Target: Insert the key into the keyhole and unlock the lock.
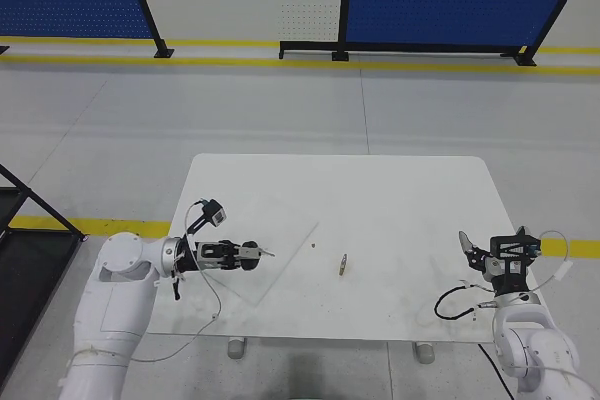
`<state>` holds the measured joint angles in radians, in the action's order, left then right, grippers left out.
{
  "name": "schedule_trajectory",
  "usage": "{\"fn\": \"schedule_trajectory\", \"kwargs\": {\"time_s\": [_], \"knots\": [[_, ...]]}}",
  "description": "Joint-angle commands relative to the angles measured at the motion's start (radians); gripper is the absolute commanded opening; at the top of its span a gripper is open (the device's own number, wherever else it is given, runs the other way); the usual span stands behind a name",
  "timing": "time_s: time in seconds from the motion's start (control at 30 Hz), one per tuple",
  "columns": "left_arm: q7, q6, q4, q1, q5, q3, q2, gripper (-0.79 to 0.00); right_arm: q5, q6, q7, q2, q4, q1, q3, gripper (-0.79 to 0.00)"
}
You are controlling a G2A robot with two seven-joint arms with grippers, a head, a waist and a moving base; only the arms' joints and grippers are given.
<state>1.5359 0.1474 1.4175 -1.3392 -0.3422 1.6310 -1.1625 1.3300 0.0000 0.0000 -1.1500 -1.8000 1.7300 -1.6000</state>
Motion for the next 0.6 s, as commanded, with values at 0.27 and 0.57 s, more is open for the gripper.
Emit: {"fn": "schedule_trajectory", "kwargs": {"time_s": [0.27, 0.57], "knots": [[0.000, 0.032, 0.006, -0.014, -0.108, -0.024, 0.042, -0.785, 0.000, 0.000, 0.000, 0.000, 0.000, 0.000, 0.000, 0.000], [0.000, 0.052, 0.003, -0.019, -0.188, -0.044, 0.078, -0.785, 0.000, 0.000, 0.000, 0.000, 0.000, 0.000, 0.000, 0.000]]}}
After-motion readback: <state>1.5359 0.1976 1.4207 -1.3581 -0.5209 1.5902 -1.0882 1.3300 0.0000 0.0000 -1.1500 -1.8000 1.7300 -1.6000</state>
